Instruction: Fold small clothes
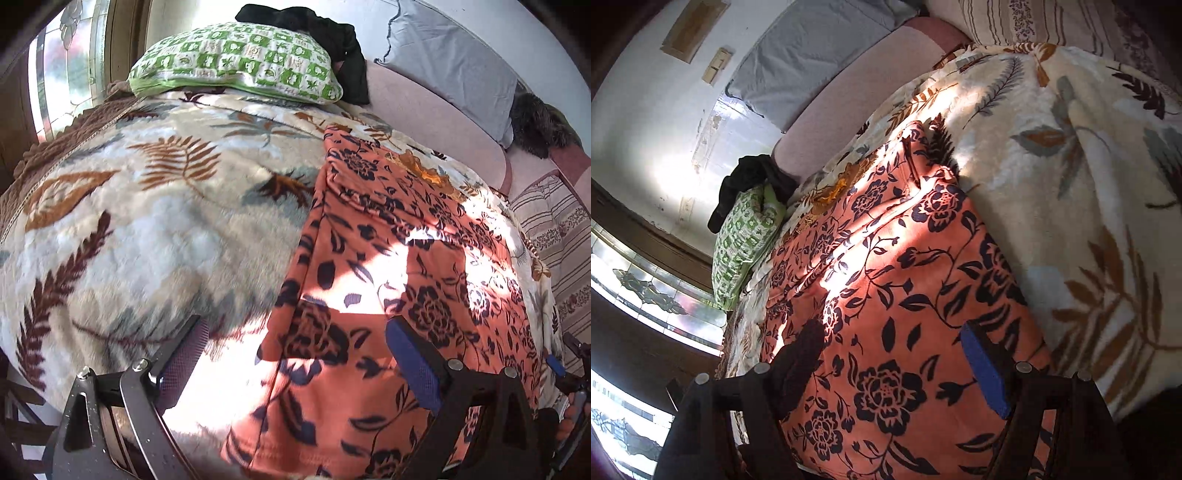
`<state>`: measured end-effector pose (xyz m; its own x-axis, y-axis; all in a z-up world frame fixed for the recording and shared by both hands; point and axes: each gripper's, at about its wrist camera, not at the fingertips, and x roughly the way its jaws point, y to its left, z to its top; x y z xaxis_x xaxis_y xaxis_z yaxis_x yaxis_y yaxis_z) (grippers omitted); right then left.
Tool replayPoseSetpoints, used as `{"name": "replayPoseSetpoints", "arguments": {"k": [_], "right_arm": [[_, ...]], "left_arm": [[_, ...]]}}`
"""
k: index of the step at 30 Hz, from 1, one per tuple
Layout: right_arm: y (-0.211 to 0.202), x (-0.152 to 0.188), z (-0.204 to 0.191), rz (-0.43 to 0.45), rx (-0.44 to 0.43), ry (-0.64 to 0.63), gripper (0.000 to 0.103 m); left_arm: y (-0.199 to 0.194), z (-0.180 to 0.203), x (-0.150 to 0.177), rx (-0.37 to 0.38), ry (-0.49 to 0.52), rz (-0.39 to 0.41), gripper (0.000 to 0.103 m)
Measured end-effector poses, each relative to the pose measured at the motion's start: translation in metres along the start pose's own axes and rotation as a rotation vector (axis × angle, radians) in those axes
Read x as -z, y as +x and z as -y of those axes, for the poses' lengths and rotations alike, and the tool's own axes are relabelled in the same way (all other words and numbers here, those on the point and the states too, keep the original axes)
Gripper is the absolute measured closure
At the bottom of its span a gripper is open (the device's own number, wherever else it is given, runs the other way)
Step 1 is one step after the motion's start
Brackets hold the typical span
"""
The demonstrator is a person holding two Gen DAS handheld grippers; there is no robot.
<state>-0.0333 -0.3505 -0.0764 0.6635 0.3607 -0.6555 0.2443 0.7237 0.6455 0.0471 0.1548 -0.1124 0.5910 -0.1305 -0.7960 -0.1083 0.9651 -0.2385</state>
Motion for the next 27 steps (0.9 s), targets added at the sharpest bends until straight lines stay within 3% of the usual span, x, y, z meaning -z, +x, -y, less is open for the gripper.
{"name": "replayPoseSetpoints", "arguments": {"k": [5, 13, 27], "right_arm": [[-0.024, 0.010, 0.025, -0.006, 0.050, 0.048, 0.024], [-0.040, 0.035, 0.055, -0.043, 0.024, 0.120, 0.024], [-0.018, 0.023, 0.063, -0.099, 0.066, 0.070, 0.024]], "left_arm": [[-0.006, -0.013, 0.029, 0.019, -0.029, -0.058, 0.005], [-0.014, -0.012, 0.043, 0.051, -0.021, -0.080, 0.005], [-0.012, -0.007, 0.049, 0.076, -0.021, -0.105, 0.005]]}}
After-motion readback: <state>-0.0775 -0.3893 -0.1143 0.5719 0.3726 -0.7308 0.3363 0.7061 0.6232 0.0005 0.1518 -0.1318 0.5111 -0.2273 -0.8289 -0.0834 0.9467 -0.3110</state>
